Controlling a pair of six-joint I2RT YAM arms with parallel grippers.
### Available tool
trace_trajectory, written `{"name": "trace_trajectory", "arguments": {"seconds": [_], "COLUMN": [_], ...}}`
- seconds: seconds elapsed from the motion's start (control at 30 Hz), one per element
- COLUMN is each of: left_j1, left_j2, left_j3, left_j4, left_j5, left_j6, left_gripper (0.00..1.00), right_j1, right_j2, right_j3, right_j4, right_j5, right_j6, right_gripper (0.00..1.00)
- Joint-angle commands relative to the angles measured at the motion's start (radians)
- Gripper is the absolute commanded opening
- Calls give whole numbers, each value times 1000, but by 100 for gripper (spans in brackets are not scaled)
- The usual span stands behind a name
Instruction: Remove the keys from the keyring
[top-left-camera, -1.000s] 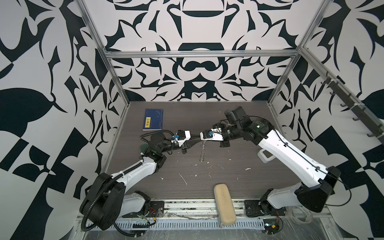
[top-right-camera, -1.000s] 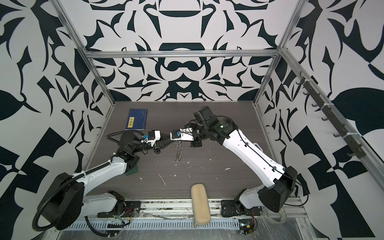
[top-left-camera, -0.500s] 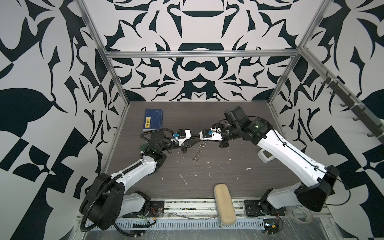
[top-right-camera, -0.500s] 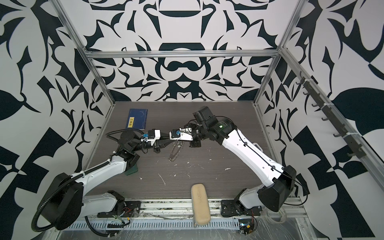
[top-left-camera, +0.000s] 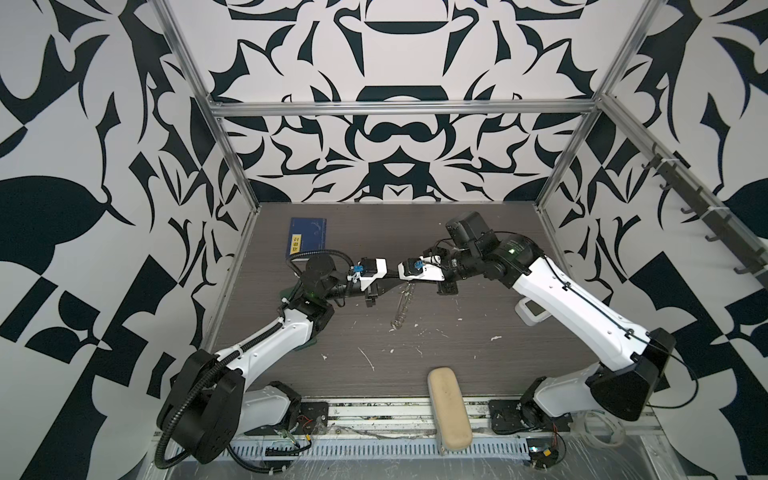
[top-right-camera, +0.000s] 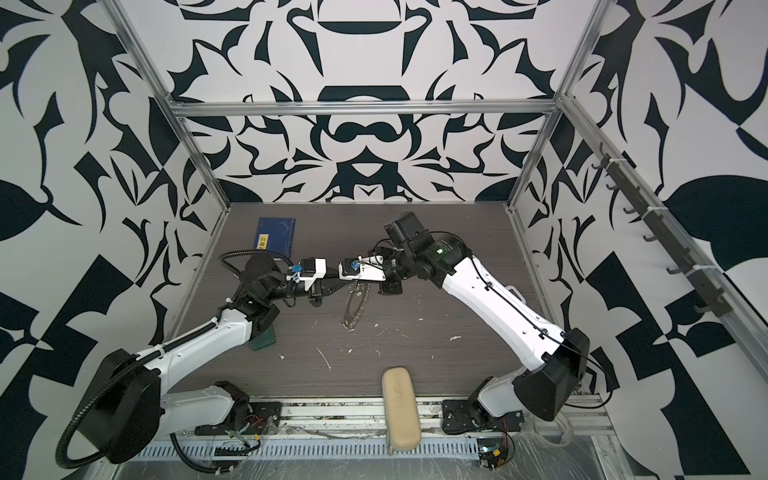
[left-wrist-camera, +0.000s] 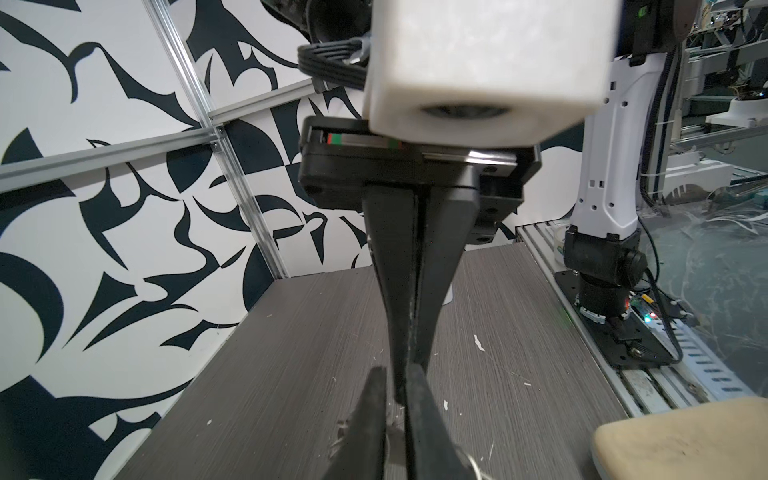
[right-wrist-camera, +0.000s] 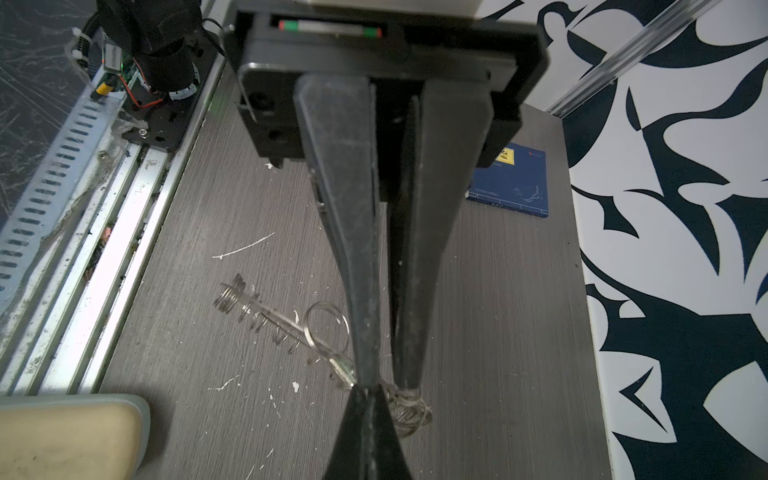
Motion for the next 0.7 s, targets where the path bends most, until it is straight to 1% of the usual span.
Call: {"name": "trace_trajectory", "arguments": {"seconds": [0.0,0.2,0.33,0.37,0.43,0.47,0.57,0.63,0.67], "left_j1": [-7,-7,-7,-7,-7,-7,-7,-7,-7], "left_j2": [-18,-33,-40,-39,-38,-39,-36,-36,-34], "left_j3": [13,11,10,11,14,16,14,10,4], "left_j4": [-74,-120,-131,-135,-140,-140,-116,-76,-50], "left_j5": [11,7,-3,-4,-4,-4,-13,-10,-9], "left_j6": [27,50,55,56,59,60,58,41,27], "left_gripper": [13,14,16,14,3,0,0,0,0], "right_j1": [6,6,6,6,6,6,6,6,5], "right_j2": [-13,-13,-11,-12,-11,-12,-11,-26,-42], "right_j3": [59,60,65,65,65,64,62,41,15], "right_j4": [54,59,53,52,51,51,51,94,128], "right_j5": [-37,-36,-34,-36,-41,-43,-48,-81,-84], "right_j6": [7,12,13,13,13,12,16,52,67], "right_gripper": [0,0,0,0,0,0,0,0,3]}}
